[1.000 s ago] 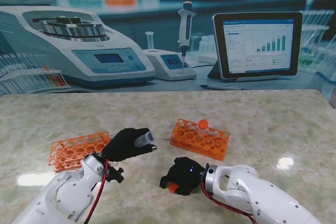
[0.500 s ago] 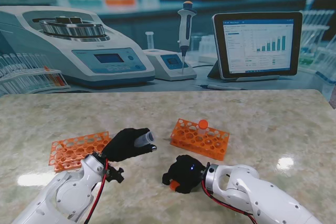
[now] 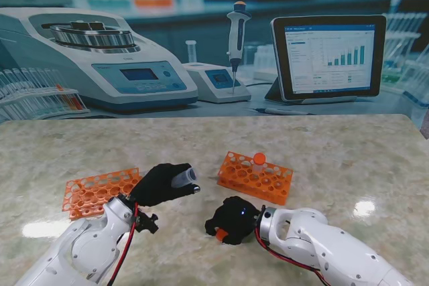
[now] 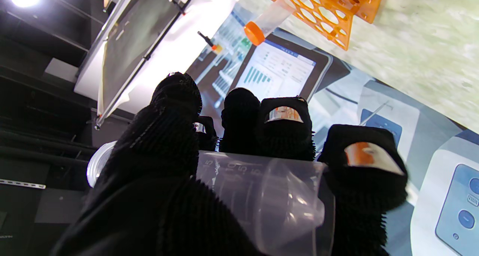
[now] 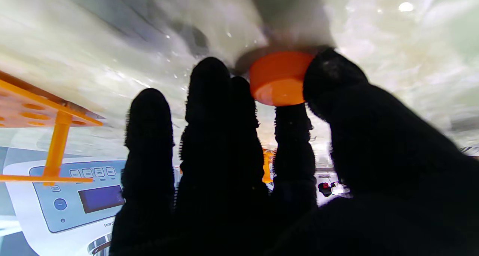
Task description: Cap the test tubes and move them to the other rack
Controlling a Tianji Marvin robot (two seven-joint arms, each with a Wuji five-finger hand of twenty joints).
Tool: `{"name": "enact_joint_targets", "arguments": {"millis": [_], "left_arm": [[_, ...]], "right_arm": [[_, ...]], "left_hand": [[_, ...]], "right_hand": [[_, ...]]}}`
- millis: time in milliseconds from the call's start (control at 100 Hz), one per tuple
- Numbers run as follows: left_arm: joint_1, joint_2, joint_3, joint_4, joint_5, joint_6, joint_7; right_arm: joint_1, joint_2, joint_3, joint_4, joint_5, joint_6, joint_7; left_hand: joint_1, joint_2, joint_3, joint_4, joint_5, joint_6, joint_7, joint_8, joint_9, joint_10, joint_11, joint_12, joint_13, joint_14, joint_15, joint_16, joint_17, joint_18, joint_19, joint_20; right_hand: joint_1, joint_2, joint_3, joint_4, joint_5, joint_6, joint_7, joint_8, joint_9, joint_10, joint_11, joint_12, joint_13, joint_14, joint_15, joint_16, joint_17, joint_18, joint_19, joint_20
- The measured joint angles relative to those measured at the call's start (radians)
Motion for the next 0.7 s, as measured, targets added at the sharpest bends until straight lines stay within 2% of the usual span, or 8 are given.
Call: {"name": "enact_joint_targets", "arguments": {"millis": [80,190,480,700], "left_arm": [[-0.001,0.000,0.000,0.000,0.000,0.000,0.000],[-0.001,0.000,0.000,0.000,0.000,0.000,0.000],[0.000,0.000,-0.001,0.000,0.001,0.000,0.000],[0.000,0.000,-0.002,0.000,0.001,0.000,0.000]], "right_arm": [[0.008,-0.001,-0.008,0.006,0.010,-0.004,-0.001],[0.022,-0.002,-0.025,0.018,0.023,-0.009,-0.008],[0.060,-0.006,-0.069,0.048,0.057,-0.022,-0.023],[0.098,-0.009,-0.114,0.069,0.082,-0.024,-0.027]], "left_hand": [[0.000,0.000,0.000,0.000,0.000,0.000,0.000,0.000,0.000,0.000,0.000,0.000,0.000,0.000,0.000,0.000,0.000,0.000,0.000,0.000],[0.000,0.000,0.000,0.000,0.000,0.000,0.000,0.000,0.000,0.000,0.000,0.000,0.000,0.000,0.000,0.000,0.000,0.000,0.000,0.000],[0.000,0.000,0.000,0.000,0.000,0.000,0.000,0.000,0.000,0.000,0.000,0.000,0.000,0.000,0.000,0.000,0.000,0.000,0.000,0.000],[0.000,0.000,0.000,0.000,0.000,0.000,0.000,0.000,0.000,-0.001,0.000,0.000,0.000,0.000,0.000,0.000,0.000,0.000,0.000,0.000]], "right_hand": [[0.010,-0.016,0.009,-0.004,-0.001,-0.008,0.042,-0.035,0.011,0.010,-0.003,0.013,0.002,0.000,0.000,0.016,0.012,0.000,0.000,0.000],[0.011,-0.029,0.026,-0.004,0.008,-0.024,0.067,-0.049,0.027,0.027,-0.005,0.030,0.026,0.000,0.007,0.027,0.031,-0.001,0.000,0.000],[0.012,-0.037,0.063,-0.018,0.049,-0.043,0.081,-0.060,0.058,0.074,0.030,0.043,0.071,0.024,0.024,0.034,0.062,-0.012,0.002,0.000],[0.010,-0.040,0.072,-0.022,0.059,-0.054,0.098,-0.044,0.078,0.087,0.040,0.050,0.091,0.034,0.048,0.034,0.075,-0.012,0.013,0.000]]}}
